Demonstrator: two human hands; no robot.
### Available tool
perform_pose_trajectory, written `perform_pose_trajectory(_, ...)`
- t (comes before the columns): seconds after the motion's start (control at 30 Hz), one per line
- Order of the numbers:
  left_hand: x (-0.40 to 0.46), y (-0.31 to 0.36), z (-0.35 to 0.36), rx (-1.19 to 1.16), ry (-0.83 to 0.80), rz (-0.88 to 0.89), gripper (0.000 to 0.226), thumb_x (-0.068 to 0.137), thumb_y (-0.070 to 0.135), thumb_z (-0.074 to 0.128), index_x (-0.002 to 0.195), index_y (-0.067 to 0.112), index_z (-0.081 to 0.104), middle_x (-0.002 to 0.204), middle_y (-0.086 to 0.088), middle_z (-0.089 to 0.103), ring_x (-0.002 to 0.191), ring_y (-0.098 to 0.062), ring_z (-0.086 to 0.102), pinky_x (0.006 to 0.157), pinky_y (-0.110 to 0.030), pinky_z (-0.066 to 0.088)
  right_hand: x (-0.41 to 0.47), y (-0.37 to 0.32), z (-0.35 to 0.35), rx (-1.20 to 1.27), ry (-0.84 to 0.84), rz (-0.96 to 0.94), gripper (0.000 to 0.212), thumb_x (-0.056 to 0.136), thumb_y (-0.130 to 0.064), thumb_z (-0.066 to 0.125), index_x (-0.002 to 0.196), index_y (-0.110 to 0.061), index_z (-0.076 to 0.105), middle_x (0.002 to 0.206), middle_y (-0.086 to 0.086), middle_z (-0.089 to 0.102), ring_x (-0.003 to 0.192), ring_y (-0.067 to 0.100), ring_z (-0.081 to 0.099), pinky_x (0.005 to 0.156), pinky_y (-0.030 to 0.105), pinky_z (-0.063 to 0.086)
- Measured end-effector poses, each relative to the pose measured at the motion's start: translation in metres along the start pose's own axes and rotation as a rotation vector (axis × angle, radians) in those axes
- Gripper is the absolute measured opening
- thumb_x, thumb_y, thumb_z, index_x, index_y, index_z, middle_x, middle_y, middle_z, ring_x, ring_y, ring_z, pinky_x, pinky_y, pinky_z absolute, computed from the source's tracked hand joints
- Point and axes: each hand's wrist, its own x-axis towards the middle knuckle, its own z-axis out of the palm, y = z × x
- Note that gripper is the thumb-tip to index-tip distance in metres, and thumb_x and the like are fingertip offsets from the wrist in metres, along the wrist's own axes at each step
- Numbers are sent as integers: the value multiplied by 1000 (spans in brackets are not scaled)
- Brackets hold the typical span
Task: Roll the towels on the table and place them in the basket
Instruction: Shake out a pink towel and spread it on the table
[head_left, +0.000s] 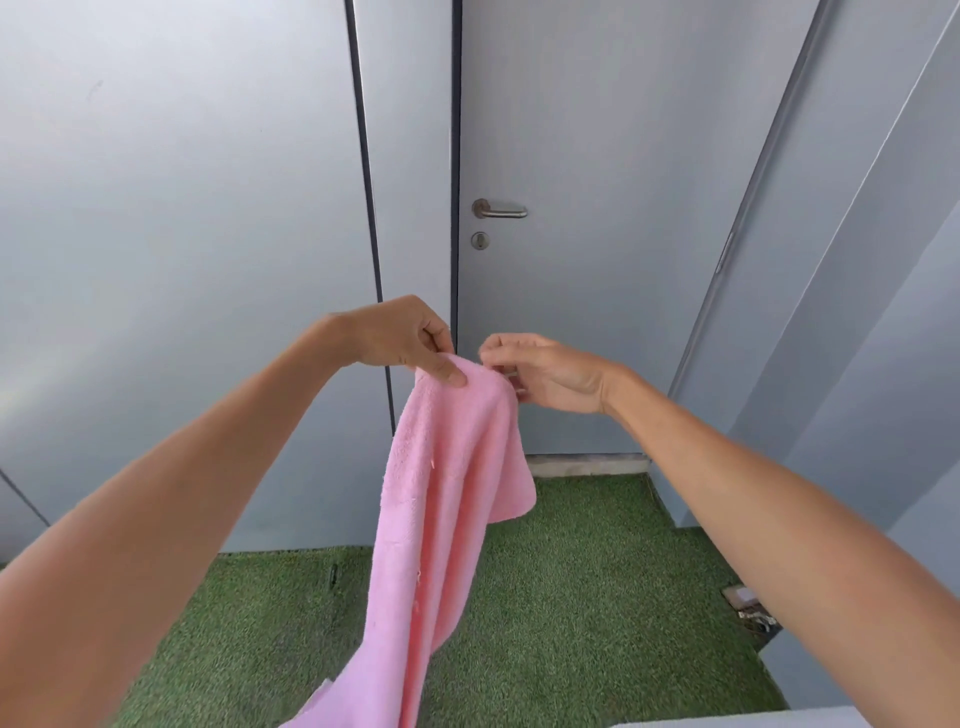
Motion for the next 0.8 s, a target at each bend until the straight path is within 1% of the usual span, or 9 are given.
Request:
perform_pose_trajectory(0.13, -3, -7, -1, -32, 14, 23, 34, 68, 41, 85, 82, 13, 73, 78, -16, 65, 69, -14, 51, 70, -31, 36, 0, -1, -6, -293, 115, 34, 26, 89, -26, 68, 108, -8, 66, 101, 5, 67, 90, 13, 60, 78, 22, 46)
perform_pose_trajectory(0.27, -2, -21, 9, -36, 15, 29, 36, 71, 49, 80, 80, 15, 73, 76, -15, 63, 69, -18, 49, 69, -34, 35, -1, -7, -11, -600, 264, -79, 33, 84, -40, 72, 87, -8, 69, 76, 8, 59, 70, 18, 47, 67, 31, 35)
perform_pose_trajectory(0.33, -2, -32, 12, -46, 52, 26, 36, 72, 51, 78, 77, 16, 72, 77, -14, 64, 70, -16, 51, 71, -33, 37, -7, -8, -17, -673, 370, -125, 30, 85, -37, 72, 82, -8, 66, 68, 6, 58, 64, 14, 45, 61, 28, 33)
perform_pose_trajectory(0.47, -4, -52, 13, -62, 132, 25, 36, 79, 41, 75, 73, 7, 66, 69, -5, 53, 66, -15, 44, 66, -29, 33, -24, -4, -36, -742, 531, -180, 24, 86, -35, 71, 80, -12, 65, 71, 17, 65, 60, 12, 48, 59, 28, 34)
perform_pose_trajectory(0.57, -8, -66, 10, -57, 192, 17, 27, 81, 34, 75, 71, 10, 67, 67, -2, 56, 64, -13, 46, 63, -25, 35, -42, 4, -57, -769, 726, -180, 24, 86, -33, 71, 76, -12, 64, 58, 10, 56, 54, 10, 39, 55, 28, 29)
perform_pose_trajectory(0.63, -11, -76, 9, -68, 209, 10, 21, 81, 30, 76, 74, 11, 70, 70, -1, 63, 65, -11, 52, 66, -23, 40, -57, 9, -69, -738, 866, -182, 21, 85, -28, 72, 74, -12, 63, 52, -4, 48, 47, 4, 33, 52, 26, 26)
perform_pose_trajectory(0.67, -11, -77, 9, -77, 220, 14, 19, 81, 29, 76, 74, 11, 71, 71, -2, 65, 66, -10, 54, 67, -22, 41, -61, 10, -71, -715, 894, -181, 17, 85, -25, 72, 76, -12, 65, 50, -11, 49, 45, 2, 37, 53, 23, 28)
perform_pose_trajectory(0.73, -5, -68, 14, -69, 258, 57, 19, 80, 29, 77, 75, 11, 72, 72, -5, 68, 65, -8, 55, 66, -19, 42, -61, 6, -55, -685, 786, -124, 11, 86, -25, 72, 94, -18, 70, 51, -19, 56, 48, -5, 49, 58, 15, 35)
perform_pose_trajectory(0.8, 7, -44, 23, -22, 265, 152, 23, 80, 31, 77, 76, 8, 72, 75, -12, 68, 64, -9, 51, 65, -19, 39, -50, -5, -26, -651, 569, -54, 39, 86, -27, 72, 124, -26, 62, 51, -10, 43, 47, -4, 48, 57, 8, 35)
